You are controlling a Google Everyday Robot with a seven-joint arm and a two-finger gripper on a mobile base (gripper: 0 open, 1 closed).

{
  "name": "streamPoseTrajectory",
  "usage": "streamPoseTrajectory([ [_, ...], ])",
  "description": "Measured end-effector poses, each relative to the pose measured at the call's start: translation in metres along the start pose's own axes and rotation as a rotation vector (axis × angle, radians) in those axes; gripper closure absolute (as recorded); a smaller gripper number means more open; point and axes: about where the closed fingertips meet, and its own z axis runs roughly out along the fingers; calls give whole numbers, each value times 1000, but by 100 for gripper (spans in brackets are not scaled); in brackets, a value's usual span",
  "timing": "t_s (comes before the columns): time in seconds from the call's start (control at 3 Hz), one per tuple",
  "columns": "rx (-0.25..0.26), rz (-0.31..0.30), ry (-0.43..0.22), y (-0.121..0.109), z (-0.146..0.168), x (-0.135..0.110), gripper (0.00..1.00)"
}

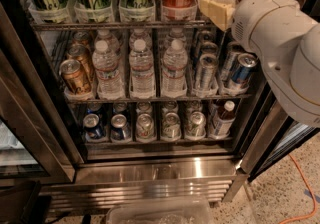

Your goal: Pick coke can from top shelf of fridge

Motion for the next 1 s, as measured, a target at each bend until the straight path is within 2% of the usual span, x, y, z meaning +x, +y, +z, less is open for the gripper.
streamPoseTrajectory([
  [0.33,17,13,-9,1,4,-2,24],
  [0.67,24,32,-10,0,9,-1,29],
  [1.0,20,56,-10,1,38,3,30],
])
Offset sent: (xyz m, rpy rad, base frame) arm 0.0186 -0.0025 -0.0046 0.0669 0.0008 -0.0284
